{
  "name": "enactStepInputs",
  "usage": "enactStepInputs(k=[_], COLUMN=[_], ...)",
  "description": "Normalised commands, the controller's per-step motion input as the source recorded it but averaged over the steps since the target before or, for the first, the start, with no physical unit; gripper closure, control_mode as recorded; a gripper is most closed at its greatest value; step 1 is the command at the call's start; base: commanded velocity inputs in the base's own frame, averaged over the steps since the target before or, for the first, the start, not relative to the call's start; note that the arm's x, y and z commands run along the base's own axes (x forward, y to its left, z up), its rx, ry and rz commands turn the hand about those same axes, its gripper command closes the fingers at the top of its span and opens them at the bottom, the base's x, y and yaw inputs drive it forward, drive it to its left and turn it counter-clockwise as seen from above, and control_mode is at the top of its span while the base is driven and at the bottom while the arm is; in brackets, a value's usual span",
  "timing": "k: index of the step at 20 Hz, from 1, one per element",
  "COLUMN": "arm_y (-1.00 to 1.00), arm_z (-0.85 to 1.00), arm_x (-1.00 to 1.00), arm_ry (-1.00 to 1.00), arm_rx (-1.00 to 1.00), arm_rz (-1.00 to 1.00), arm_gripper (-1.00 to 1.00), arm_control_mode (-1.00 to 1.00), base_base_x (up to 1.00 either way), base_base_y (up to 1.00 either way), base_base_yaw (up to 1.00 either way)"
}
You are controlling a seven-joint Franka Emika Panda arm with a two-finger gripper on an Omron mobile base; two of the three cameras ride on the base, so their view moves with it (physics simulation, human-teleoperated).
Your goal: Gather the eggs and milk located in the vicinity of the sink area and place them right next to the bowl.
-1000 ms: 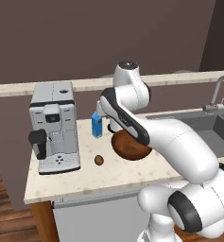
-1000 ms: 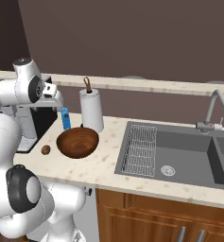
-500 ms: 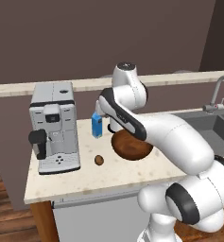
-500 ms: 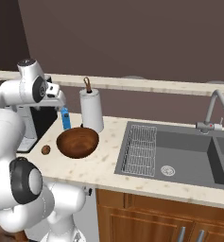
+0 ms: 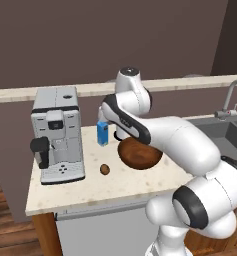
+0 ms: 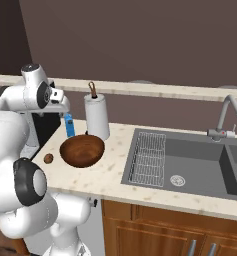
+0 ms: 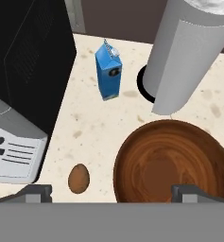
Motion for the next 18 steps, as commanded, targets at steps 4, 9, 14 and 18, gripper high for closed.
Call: enactStepInputs(k=[4,9,14,18], arm_y=[0.02,0.0,0.06,0.07], arm_z=[-0.13,-0.12,-0.15,-0.08], arm_x=[0.29,0.24,0.21,0.16], arm_ry=[0.0,0.0,0.0,0.0], arm_rx=[0.0,0.0,0.0,0.0], arm_rz=[0.0,0.0,0.0,0.0], arm_gripper=[-1.0,-1.0,-1.0,-1.0], arm_control_mode=[-1.0,-1.0,-1.0,-1.0], base_base_x=[0.0,0.0,0.0,0.0], base_base_y=[0.0,0.0,0.0,0.0], base_base_yaw=[0.0,0.0,0.0,0.0])
